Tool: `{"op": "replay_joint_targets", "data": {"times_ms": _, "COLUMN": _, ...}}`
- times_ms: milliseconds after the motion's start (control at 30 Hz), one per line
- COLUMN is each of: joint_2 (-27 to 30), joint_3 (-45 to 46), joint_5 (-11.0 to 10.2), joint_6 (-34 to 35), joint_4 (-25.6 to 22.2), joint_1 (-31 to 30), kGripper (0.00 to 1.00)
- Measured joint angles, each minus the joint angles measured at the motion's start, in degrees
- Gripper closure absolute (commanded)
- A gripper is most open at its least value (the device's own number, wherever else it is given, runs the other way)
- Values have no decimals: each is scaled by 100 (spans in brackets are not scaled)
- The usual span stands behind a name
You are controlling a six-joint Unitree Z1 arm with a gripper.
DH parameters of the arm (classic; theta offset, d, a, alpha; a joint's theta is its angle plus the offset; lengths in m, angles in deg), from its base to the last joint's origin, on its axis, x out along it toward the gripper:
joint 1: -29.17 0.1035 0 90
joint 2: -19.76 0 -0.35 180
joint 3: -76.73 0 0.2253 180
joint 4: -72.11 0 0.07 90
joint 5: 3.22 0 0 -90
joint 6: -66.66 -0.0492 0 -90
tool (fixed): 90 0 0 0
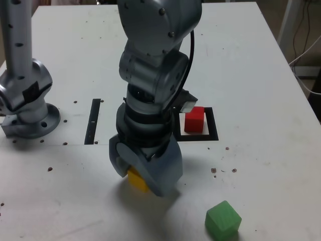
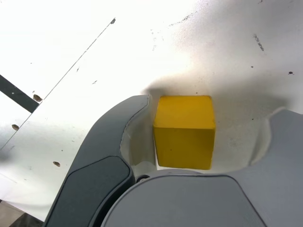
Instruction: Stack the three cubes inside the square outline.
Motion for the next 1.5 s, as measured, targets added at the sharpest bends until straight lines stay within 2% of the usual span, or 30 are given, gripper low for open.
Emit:
{"op": "replay_joint_targets", "data": {"times_ms": 133, "joint_2": 0, "joint_3": 5, "joint_5": -7, "joint_6": 6, "joint_4": 1, "joint_1": 0, "kGripper": 70}}
{"op": "replay_joint_targets", "data": {"times_ms": 933, "joint_2": 13, "joint_3": -11, "joint_5": 1, "joint_6": 14, "joint_4": -91, "joint_1": 0, "kGripper": 70}}
{"op": "replay_joint_targets", "data": {"times_ms": 1067, "joint_2": 89, "joint_3": -299, "joint_5": -75, "joint_6": 68, "joint_4": -435, "joint_1": 34, "kGripper": 70}}
{"op": "replay_joint_targets", "data": {"times_ms": 1233, "joint_2": 201, "joint_3": -945, "joint_5": -196, "joint_6": 148, "joint_4": -1180, "joint_1": 390, "kGripper": 70}}
{"op": "replay_joint_targets", "data": {"times_ms": 1333, "joint_2": 235, "joint_3": -1208, "joint_5": -134, "joint_6": 233, "joint_4": -1430, "joint_1": 722, "kGripper": 70}}
{"op": "replay_joint_targets", "data": {"times_ms": 1500, "joint_2": 236, "joint_3": -1549, "joint_5": -77, "joint_6": 374, "joint_4": -1544, "joint_1": 1332, "kGripper": 70}}
